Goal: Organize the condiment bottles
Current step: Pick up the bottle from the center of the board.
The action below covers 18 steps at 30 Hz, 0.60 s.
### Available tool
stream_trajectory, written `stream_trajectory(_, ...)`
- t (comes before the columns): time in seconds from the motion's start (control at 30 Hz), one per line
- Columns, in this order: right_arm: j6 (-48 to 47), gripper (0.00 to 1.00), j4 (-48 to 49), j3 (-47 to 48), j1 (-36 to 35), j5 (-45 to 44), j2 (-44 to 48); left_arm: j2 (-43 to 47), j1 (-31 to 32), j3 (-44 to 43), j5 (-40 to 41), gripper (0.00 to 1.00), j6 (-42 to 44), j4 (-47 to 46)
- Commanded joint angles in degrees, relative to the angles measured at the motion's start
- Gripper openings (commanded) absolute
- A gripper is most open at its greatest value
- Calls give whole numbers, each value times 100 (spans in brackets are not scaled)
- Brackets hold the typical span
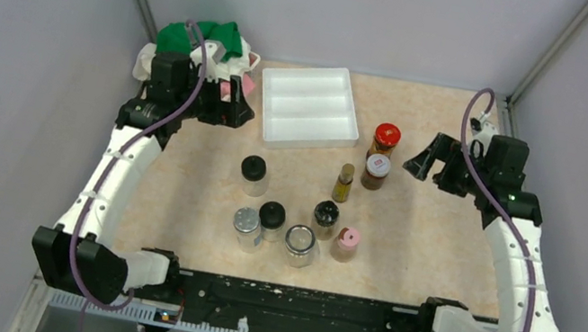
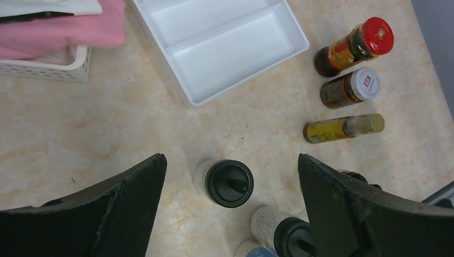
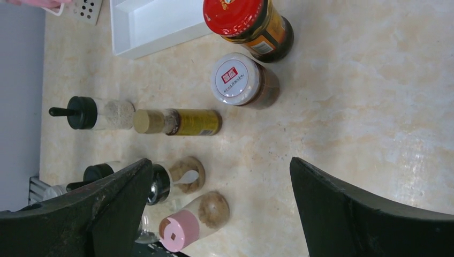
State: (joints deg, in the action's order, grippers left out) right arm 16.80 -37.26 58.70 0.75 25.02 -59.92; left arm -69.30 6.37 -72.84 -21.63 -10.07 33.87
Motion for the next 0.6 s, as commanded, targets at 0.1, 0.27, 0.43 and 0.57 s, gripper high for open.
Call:
stream_trajectory(0.1, 269, 99, 1165, 99, -365, 105, -489, -417, 109, 126, 477, 99, -59, -923)
stream_trajectory(0.27, 350, 99, 1564, 138, -374, -210, -738, -633, 126, 164, 674, 99, -39, -1449)
stream_trajectory(0.43, 103, 99, 1289, 652, -638, -1034, -1531, -1129, 152, 4, 836, 99, -85, -1719)
stream_trajectory(0.57, -190, 99, 1158, 1016, -989, -1763, -2054, -1568, 234, -218, 885, 99, -135, -1874)
